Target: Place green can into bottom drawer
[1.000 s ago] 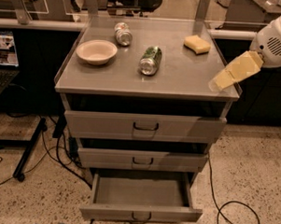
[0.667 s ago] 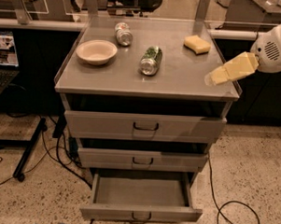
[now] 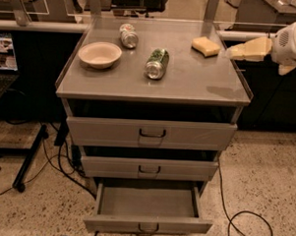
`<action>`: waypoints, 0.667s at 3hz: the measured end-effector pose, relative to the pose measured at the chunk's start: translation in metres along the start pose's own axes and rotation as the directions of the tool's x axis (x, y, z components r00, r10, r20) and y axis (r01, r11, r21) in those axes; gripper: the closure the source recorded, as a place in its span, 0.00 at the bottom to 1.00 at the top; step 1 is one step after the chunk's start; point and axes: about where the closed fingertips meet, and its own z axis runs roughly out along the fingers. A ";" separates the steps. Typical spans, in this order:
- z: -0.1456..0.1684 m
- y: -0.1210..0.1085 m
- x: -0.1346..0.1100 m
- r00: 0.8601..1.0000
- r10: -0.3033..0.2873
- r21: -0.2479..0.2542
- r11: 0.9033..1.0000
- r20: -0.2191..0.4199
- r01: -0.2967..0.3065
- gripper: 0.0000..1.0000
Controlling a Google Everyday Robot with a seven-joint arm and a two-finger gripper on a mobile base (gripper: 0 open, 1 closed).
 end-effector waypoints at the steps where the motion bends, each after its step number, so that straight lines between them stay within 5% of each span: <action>1: 0.023 -0.021 -0.026 0.995 0.091 0.055 0.994 -0.041 -0.089 0.00; 2: 0.008 -0.022 -0.048 0.997 0.082 0.063 0.995 0.001 -0.082 0.00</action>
Offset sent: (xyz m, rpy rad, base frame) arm 0.0331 -0.0138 -0.0080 0.0072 0.0691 -0.0775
